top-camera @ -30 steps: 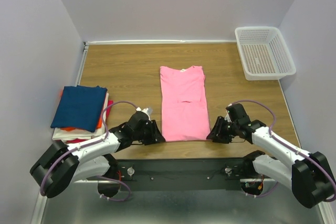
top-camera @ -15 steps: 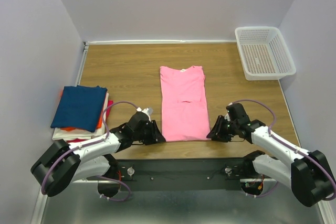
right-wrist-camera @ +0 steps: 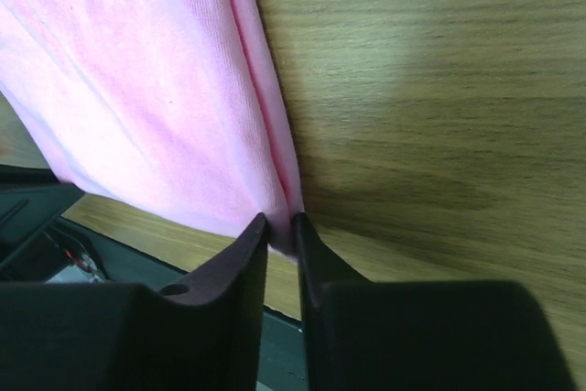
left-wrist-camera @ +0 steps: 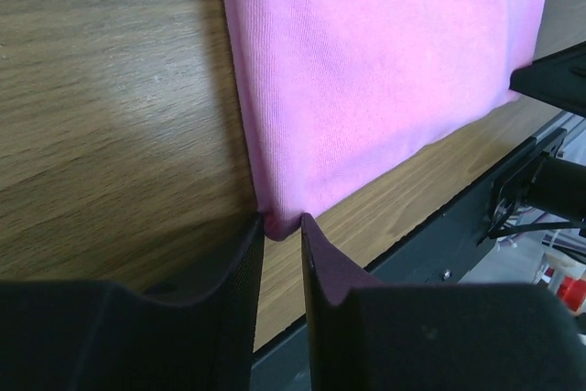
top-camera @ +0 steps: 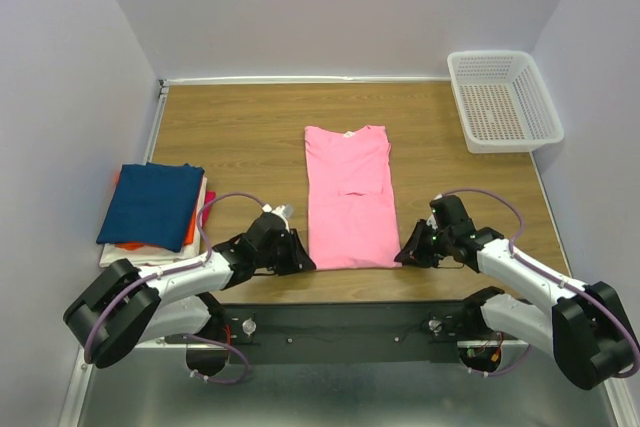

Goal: Fold and stack the t-shirts
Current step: Fold the tshirt

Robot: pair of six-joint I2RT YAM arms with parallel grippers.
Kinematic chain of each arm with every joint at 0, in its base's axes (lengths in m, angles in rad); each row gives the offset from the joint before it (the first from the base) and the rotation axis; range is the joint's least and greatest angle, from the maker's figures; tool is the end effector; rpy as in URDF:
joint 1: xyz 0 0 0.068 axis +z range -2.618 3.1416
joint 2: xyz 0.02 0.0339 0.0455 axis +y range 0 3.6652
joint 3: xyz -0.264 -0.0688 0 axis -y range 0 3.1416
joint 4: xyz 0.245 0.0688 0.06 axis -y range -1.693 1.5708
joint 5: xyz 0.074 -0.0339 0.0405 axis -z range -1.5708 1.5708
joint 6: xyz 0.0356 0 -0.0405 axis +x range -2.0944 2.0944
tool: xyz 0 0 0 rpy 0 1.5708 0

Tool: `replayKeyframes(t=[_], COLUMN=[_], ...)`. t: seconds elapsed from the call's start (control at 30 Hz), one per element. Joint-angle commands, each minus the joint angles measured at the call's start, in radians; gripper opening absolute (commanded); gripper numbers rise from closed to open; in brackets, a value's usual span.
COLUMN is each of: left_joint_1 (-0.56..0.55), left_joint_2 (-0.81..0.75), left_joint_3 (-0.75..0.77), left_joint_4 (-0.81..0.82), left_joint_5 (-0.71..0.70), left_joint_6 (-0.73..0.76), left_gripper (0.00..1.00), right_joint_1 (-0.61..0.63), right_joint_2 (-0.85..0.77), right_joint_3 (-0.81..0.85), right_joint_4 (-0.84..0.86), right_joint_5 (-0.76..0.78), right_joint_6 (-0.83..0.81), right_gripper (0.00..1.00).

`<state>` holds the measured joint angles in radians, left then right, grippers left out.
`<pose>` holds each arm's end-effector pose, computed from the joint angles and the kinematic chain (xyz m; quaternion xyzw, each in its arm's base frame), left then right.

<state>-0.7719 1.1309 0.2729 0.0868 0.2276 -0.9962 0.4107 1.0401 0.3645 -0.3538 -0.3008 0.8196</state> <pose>0.1314 -0.1391 0.1305 -0.0585 0.9144 -0.3654 0.1643 0.1523 0.0778 0.1422 0.1542 0.9410 0.2705 0.1326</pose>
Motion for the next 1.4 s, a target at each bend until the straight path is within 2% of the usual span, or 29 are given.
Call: replayKeyframes(t=[0.0,0.17,0.2,0.33,0.53,1.0,1.37], left_joint_1=[-0.009,-0.013,-0.013,-0.013,-0.013,-0.010,0.069], left_joint_2=[0.012,0.000,-0.005,-0.026,-0.060,-0.123,-0.030], left_joint_3=[0.000,0.011,0.014,0.020,0.048,0.230,0.393], left_joint_4=[0.021,0.027,0.025,0.018,-0.015,-0.186,-0.225], left_joint_5=[-0.013,-0.010,-0.005,0.006,0.007,-0.034,0.016], left_joint_6=[-0.002,-0.009,-0.010,-0.005,0.004,0.070,0.149], left_gripper=[0.30,0.24,0.18,0.10,0.00,0.00,0.00], right_joint_1=[-0.001,-0.001,-0.001,-0.001,-0.003,-0.001,-0.003], right_joint_2=[0.002,-0.008,-0.008,-0.023,-0.060,-0.121,0.017], right_joint_3=[-0.016,-0.010,-0.009,0.001,0.010,0.145,0.364], right_joint_4=[0.021,0.019,0.018,0.018,0.016,-0.028,-0.031], right_joint_5=[0.006,0.006,0.006,0.000,-0.014,-0.006,0.037], right_joint_6=[0.010,0.010,0.009,0.006,-0.005,-0.020,-0.051], right_gripper=[0.21,0.13,0.10,0.03,0.01,0.00,0.00])
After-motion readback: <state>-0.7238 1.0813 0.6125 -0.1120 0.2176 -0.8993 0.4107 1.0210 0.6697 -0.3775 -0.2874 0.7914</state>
